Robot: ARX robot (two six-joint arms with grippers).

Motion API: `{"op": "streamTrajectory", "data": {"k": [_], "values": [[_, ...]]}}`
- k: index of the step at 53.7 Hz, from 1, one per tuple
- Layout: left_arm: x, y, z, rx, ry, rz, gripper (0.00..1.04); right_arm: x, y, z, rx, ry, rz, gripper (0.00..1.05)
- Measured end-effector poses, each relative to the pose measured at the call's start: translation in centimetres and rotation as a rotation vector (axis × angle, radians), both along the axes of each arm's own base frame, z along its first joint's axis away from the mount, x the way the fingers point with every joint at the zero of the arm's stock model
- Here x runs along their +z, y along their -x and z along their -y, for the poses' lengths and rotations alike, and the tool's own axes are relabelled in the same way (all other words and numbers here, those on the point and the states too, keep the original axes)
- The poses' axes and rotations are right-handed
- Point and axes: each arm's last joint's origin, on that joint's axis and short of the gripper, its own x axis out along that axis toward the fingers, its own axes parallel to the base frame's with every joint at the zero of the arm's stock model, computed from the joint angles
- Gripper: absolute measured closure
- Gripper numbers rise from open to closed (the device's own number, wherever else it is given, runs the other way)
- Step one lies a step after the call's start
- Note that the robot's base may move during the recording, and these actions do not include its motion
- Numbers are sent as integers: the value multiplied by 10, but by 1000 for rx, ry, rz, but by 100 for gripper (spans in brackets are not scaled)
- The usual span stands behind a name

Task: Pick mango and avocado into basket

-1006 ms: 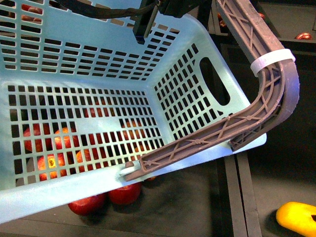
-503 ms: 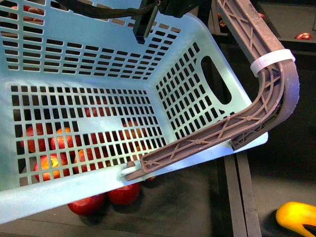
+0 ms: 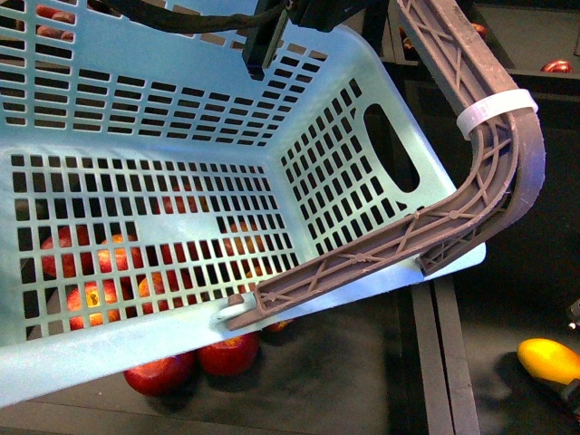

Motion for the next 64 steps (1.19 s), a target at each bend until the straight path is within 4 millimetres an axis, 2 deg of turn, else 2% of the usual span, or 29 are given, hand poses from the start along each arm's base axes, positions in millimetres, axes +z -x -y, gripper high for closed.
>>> {"op": "streamTrajectory", "data": {"k": [13, 17, 29, 36, 45, 50, 55, 58, 59, 64], "values": [[0, 0, 0, 0, 0, 0, 97, -8, -2, 0, -47, -25, -27, 8], [0, 0, 0, 0, 0, 0, 97, -8, -2, 0, -52, -26, -25, 14], [0, 0, 0, 0, 0, 0, 97, -7, -3, 1, -88, -39, -9, 41], [0, 0, 0, 0, 0, 0, 97, -1, -4, 3, -145, -76, 13, 42], [0, 0, 0, 0, 0, 0, 97, 32, -16, 3, -217, -184, 105, 42], [0, 0, 0, 0, 0, 0, 97, 58, -28, 0, -243, -259, 169, 42], [0, 0, 0, 0, 0, 0, 97, 95, -42, -5, -261, -344, 251, 42], [0, 0, 0, 0, 0, 0, 97, 108, -47, -8, -272, -388, 274, 42], [0, 0, 0, 0, 0, 0, 97, 121, -51, -12, -272, -414, 301, 42], [0, 0, 0, 0, 0, 0, 97, 162, -61, -26, -281, -521, 356, 42]]}}
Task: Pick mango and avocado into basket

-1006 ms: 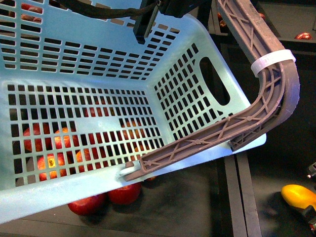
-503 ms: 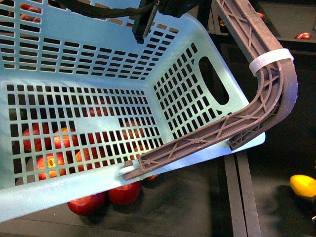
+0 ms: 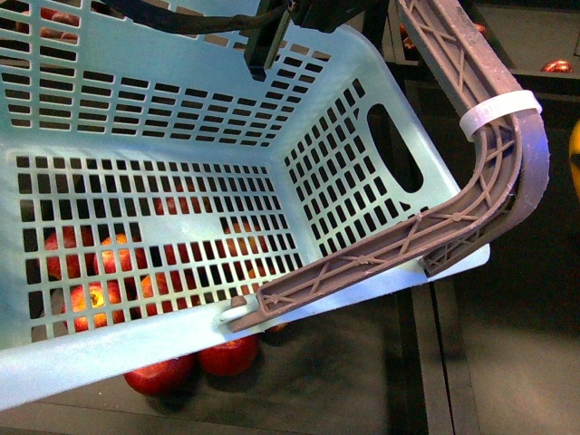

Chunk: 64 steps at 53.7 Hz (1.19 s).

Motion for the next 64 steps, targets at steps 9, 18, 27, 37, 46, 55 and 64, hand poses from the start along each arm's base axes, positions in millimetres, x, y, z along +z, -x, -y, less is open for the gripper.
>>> {"op": "streamTrajectory", "data": {"k": [9, 18, 27, 37, 46, 55, 64], "values": [[0, 0, 0, 1, -1, 1, 97, 68, -7, -50, 67, -158, 68, 42], [0, 0, 0, 1, 0, 0, 97, 95, -6, -99, 154, -192, 75, 42], [0, 0, 0, 0, 0, 0, 97, 104, -3, -152, 246, -178, 53, 42], [-1, -2, -4, 16, -9, 10, 97, 106, 2, -192, 302, -147, 26, 43], [-4, -4, -9, 40, -30, 22, 97, 100, -1, -210, 298, -129, -5, 43], [-6, -4, -11, 49, -47, 32, 97, 94, -2, -213, 280, -138, -36, 43], [-7, -4, -12, 62, -55, 35, 97, 86, -5, -208, 252, -158, -60, 43]]}}
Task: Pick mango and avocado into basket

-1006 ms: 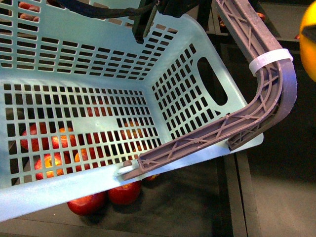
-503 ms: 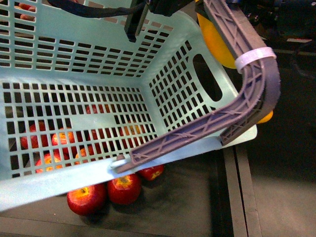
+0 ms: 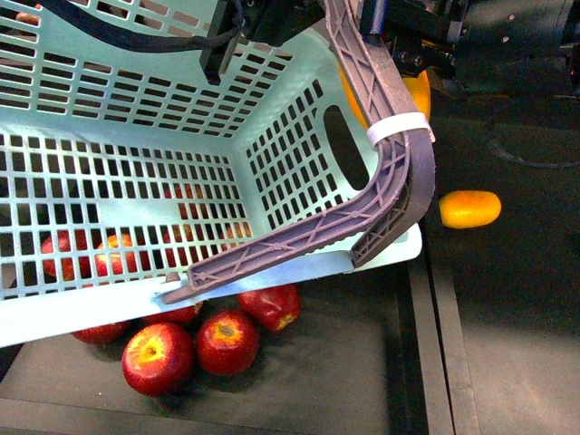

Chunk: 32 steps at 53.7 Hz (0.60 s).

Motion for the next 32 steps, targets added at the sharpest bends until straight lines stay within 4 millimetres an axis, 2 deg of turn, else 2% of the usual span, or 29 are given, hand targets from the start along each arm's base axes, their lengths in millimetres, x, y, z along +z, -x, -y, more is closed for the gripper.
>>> {"op": "streamTrajectory", "data": {"k": [6, 16, 22, 32], "values": [[0, 0, 0, 2, 0, -1, 97, -5, -2, 11, -34, -22, -16, 43], [4, 5, 7, -54, 35, -30, 97, -22, -7, 57, -182, -29, -57, 43], [4, 6, 10, -66, 44, -43, 97, -24, -9, 80, -249, -46, -58, 43], [4, 7, 12, -73, 46, -45, 97, -26, -12, 93, -295, -76, -56, 43]]}}
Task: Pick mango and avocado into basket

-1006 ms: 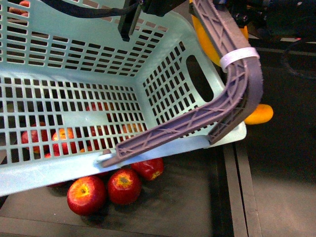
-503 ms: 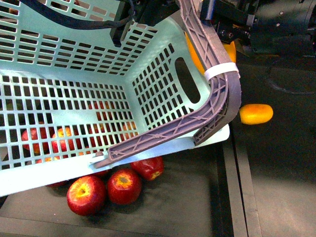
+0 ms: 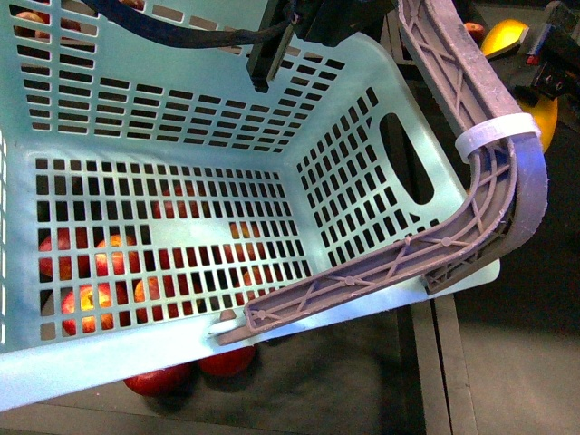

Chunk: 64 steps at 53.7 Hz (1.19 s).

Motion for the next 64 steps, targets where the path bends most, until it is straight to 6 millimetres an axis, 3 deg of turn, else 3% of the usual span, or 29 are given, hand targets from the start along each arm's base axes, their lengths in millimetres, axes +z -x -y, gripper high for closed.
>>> {"op": "streamTrajectory", "data": {"k": [23, 42, 59, 64], "values": [[0, -1, -2, 14, -2, 2, 97, -27, 2, -56, 155, -68, -67, 43], [0, -1, -1, 9, -1, 0, 97, -21, 3, -98, 324, -61, -59, 43], [0, -1, -1, 4, -3, 6, 97, -21, 8, -111, 372, -63, -80, 42], [0, -1, -1, 5, -3, 6, 97, -21, 7, -111, 357, -59, -75, 29]]}}
